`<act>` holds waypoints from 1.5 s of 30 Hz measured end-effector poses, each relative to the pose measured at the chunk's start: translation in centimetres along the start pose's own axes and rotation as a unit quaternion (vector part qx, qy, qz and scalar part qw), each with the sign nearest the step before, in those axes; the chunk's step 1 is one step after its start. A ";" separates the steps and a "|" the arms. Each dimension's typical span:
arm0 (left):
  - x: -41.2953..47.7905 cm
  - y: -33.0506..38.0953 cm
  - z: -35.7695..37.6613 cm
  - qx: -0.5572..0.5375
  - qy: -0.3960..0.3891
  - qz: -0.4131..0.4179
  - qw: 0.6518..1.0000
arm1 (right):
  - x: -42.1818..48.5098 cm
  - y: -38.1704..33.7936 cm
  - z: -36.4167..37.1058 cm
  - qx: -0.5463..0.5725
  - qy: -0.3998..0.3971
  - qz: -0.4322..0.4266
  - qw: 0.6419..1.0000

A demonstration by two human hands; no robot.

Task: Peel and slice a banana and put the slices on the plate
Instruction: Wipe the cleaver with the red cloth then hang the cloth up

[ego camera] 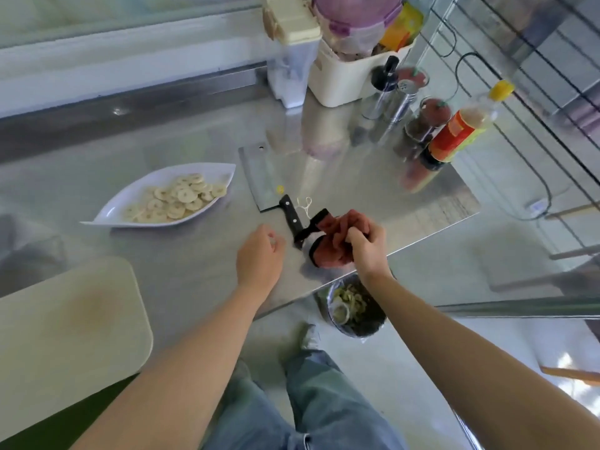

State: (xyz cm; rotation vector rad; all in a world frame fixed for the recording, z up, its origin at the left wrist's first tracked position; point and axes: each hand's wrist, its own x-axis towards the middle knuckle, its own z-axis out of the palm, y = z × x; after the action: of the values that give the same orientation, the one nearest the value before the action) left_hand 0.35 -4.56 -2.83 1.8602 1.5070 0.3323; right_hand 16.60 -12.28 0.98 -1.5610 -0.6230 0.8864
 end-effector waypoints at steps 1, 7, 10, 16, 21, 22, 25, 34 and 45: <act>0.7 1.0 0.8 0.002 -0.006 -0.016 1.000 | 1.2 -0.2 -1.0 0.009 0.010 -0.004 1.000; 3.4 3.9 4.0 0.073 -0.013 -0.092 0.993 | 8.0 1.4 -6.4 -0.086 0.077 0.022 0.993; 3.8 3.7 4.2 0.084 0.007 -0.099 0.992 | 10.0 1.9 -7.7 -0.198 0.081 0.001 0.977; 3.2 2.5 3.0 0.103 0.072 -0.108 0.986 | 12.8 3.3 -8.4 -0.447 0.143 0.095 0.878; 2.7 1.5 2.3 0.137 0.097 -0.103 0.980 | 14.1 2.4 -3.6 -0.448 -0.058 0.065 0.890; 2.5 1.4 2.2 0.140 0.100 -0.104 0.980 | 14.4 2.2 -2.5 -0.428 -0.100 0.058 0.896; 2.0 1.4 2.1 0.145 0.102 -0.116 0.977 | 14.5 2.9 0.2 -0.398 -0.201 0.016 0.895; -0.5 0.9 1.7 0.140 0.152 -0.084 0.975 | 14.2 1.1 0.2 -0.256 -0.212 -0.027 0.943; -3.1 -0.8 1.8 0.104 0.103 -0.068 0.987 | 11.0 2.5 2.9 -0.352 -0.341 -0.025 0.872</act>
State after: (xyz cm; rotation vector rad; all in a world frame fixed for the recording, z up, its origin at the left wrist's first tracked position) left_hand -0.05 -8.01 -3.89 1.9161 1.8603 0.3221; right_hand 20.27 -2.23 -3.75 -1.8294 -1.6316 1.2651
